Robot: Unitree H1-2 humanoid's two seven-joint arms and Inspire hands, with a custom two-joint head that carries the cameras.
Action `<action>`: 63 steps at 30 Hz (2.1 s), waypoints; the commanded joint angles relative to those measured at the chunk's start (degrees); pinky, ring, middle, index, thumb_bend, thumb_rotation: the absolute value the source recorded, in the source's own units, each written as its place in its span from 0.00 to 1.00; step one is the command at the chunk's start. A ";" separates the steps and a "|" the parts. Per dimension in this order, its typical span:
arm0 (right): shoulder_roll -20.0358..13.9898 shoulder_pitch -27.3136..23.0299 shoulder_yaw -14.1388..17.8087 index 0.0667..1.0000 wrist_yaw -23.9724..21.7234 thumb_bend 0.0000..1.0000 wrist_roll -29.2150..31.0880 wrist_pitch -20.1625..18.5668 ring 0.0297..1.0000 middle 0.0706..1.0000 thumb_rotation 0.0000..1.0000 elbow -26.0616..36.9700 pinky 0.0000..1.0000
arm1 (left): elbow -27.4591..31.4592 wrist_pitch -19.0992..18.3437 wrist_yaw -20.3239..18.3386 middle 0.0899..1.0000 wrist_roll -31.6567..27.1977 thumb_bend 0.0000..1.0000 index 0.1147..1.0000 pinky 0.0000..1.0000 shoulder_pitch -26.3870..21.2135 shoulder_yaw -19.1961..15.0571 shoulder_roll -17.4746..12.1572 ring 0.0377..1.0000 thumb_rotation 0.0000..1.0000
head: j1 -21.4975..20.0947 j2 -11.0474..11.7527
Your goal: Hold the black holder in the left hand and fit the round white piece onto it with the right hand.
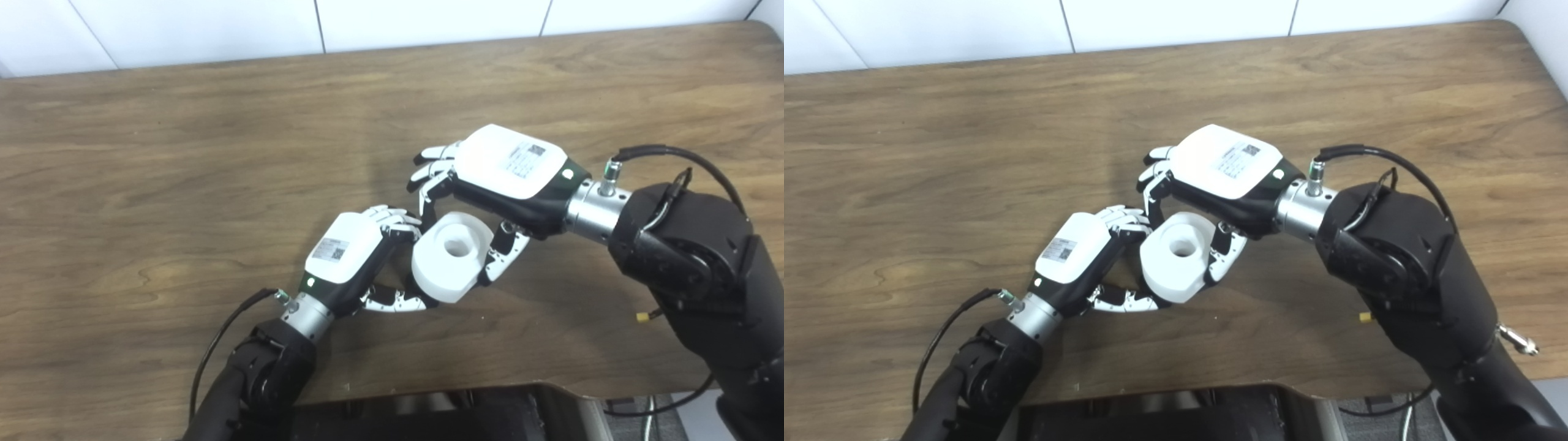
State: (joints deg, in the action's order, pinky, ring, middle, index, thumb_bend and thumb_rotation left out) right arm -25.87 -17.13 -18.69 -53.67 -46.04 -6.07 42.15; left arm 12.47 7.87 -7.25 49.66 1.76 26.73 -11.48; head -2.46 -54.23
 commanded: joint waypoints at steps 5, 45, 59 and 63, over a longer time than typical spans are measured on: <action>-0.79 -1.68 0.83 0.62 -0.49 0.92 -0.63 0.92 0.92 0.81 0.24 0.70 0.88 | -0.33 -0.84 -1.27 0.71 0.55 0.52 0.42 0.84 0.06 0.17 -0.14 0.80 0.05 | -0.25 0.00; 0.16 -6.86 2.10 0.97 -16.58 1.00 -0.88 -7.74 1.00 1.00 0.32 6.72 0.90 | -2.00 -1.00 -0.70 0.70 1.14 0.52 0.42 0.84 -0.10 0.16 0.65 0.80 0.05 | -0.14 1.32; -2.86 -12.09 3.30 0.96 -17.98 1.00 1.81 -15.04 1.00 0.99 0.35 8.34 0.96 | -2.27 -1.33 -0.98 0.68 0.51 0.52 0.42 0.83 -0.05 -0.15 0.48 0.79 0.05 | -0.19 1.51; -3.59 -12.73 2.49 0.95 -18.52 1.00 2.04 -17.16 1.00 0.98 0.34 8.98 0.97 | -2.14 -1.41 -1.23 0.68 0.12 0.52 0.42 0.83 0.08 -0.24 0.48 0.79 0.05 | 0.00 1.61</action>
State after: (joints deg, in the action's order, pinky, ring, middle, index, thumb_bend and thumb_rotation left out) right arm -28.43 -27.53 -16.59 -67.06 -44.00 -19.42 49.67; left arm 11.53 8.01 -6.71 49.78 1.50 26.48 -10.58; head -2.46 -52.56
